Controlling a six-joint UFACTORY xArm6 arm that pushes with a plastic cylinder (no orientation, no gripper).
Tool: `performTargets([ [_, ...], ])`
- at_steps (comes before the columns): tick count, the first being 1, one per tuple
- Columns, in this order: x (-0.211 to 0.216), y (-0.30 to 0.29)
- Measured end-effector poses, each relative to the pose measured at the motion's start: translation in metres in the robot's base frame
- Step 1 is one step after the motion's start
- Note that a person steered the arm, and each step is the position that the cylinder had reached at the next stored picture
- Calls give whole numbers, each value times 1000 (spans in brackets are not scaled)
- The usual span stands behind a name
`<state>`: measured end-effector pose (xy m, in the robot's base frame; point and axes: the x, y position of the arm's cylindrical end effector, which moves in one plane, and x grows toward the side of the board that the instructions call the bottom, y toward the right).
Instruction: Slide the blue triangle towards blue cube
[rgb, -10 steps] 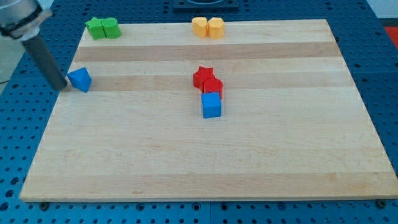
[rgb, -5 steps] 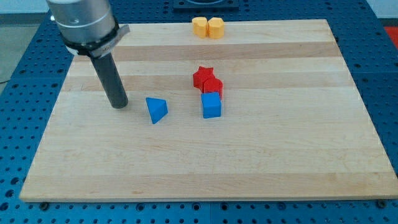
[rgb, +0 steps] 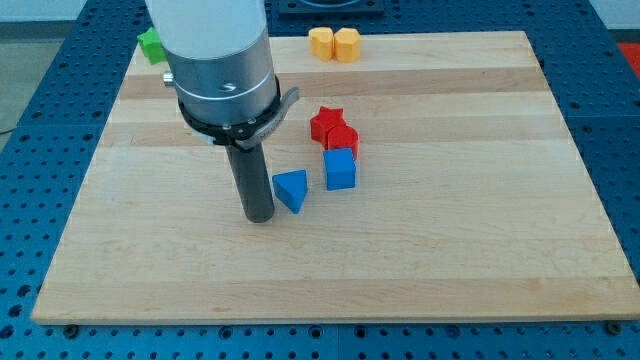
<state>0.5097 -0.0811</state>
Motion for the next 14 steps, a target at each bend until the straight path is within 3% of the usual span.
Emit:
performTargets([
  [3,1,70],
  [4,1,42],
  [5,-3,-34],
  [6,-34,-64],
  [7,-49,-48],
  [12,-1,34],
  [14,4,38],
])
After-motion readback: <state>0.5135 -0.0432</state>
